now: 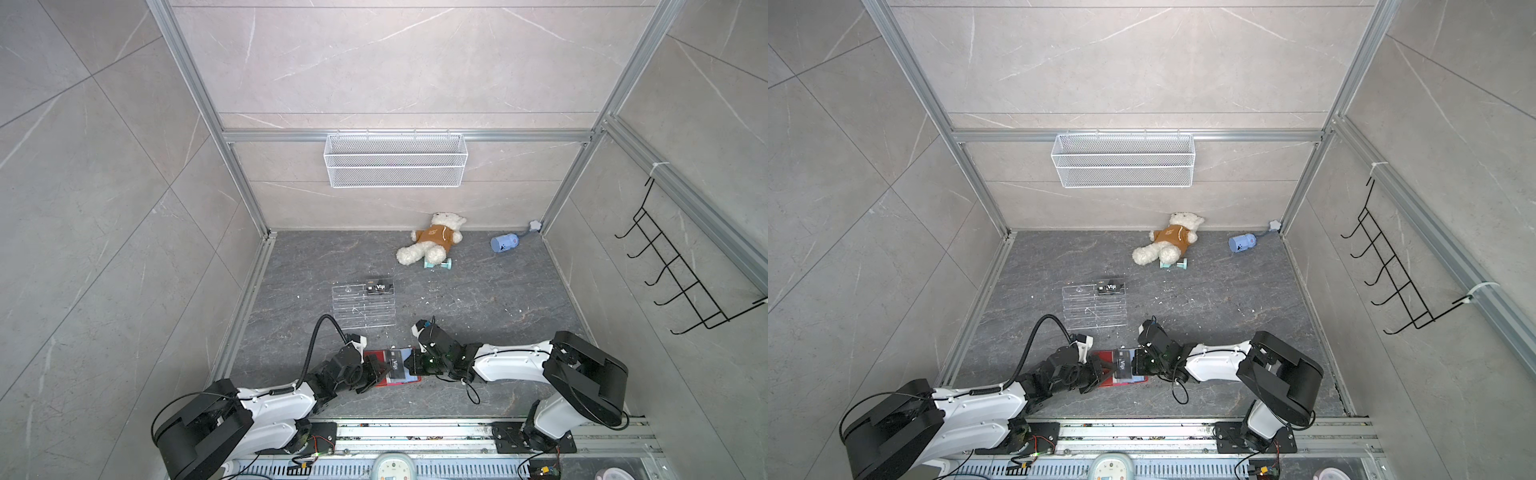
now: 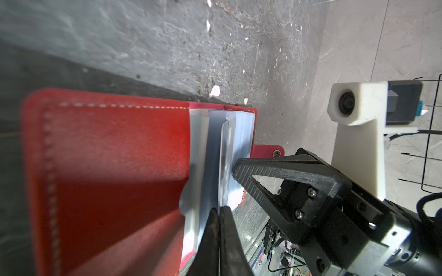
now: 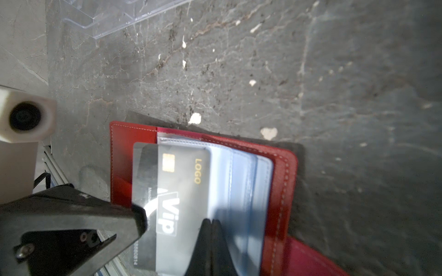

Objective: Take the credit cards out of the card holder

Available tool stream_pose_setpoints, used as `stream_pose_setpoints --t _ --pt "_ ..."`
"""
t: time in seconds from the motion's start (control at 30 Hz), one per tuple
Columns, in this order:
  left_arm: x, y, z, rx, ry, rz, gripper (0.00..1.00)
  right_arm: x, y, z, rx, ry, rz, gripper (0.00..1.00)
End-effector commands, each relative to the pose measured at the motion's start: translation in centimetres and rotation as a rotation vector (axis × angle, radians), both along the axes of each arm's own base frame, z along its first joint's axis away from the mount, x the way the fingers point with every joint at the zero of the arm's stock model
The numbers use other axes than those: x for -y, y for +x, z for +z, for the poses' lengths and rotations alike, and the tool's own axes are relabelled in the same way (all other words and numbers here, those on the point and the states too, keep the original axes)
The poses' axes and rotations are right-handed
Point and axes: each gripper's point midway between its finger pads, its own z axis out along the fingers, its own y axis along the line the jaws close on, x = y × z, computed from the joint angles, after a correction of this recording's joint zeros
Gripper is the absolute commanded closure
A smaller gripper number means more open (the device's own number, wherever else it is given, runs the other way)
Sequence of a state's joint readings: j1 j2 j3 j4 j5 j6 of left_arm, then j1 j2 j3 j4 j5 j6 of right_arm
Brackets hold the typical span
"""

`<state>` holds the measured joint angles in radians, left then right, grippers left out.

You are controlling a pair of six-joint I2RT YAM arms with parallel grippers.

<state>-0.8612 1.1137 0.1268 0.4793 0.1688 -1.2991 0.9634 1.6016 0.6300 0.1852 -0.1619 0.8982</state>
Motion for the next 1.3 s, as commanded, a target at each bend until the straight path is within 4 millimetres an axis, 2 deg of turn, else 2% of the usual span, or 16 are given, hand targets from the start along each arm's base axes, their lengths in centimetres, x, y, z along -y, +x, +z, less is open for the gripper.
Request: stream_pose_setpoints --t 0.0,0.1,0.13,0.2,0.27,0.37,0.67,0.77,0.9,1.27 --pt "-1.0 0.4 -0.3 -0.018 0.033 0.058 1.00 1.4 -1.0 -1.7 -0.040 -0.070 0.002 1.00" --pt "-0.8 0.4 -0.1 -0.012 0.024 0.050 1.00 1.4 -1.1 -1.7 -0.038 -0.070 0.004 1.00" --pt "-0.7 0.5 -0.1 -0.011 0.022 0.048 0.96 1.4 -1.0 -1.6 -0.036 -0.071 0.005 1.00" --pt "-0.5 0.5 0.1 -0.007 0.009 0.043 0.79 1.3 -1.0 -1.6 -0.037 -0.066 0.006 1.00" --pt "-0.2 0.6 0.4 0.002 0.002 0.033 0.70 1.2 -1.0 -1.6 -0.037 -0.063 0.009 1.00" --pt "0.3 0.6 0.6 0.006 0.003 0.010 0.65 1.1 -1.0 -1.7 -0.042 -0.063 0.014 1.00" --pt "1.5 0.9 -0.1 -0.010 -0.006 -0.018 0.68 0.9 -1.1 -1.8 -0.046 -0.059 0.022 1.00" --pt "1.6 1.0 0.1 -0.005 -0.004 -0.019 0.78 1.0 -1.2 -1.7 -0.044 -0.057 0.022 1.00" --pt "1.0 0.9 -0.2 -0.016 0.010 -0.001 0.93 1.1 -1.2 -1.6 -0.043 -0.058 0.021 1.00" --pt "-1.1 0.5 0.1 -0.018 0.028 0.072 0.96 1.5 -1.4 -1.7 -0.043 -0.067 0.019 1.00"
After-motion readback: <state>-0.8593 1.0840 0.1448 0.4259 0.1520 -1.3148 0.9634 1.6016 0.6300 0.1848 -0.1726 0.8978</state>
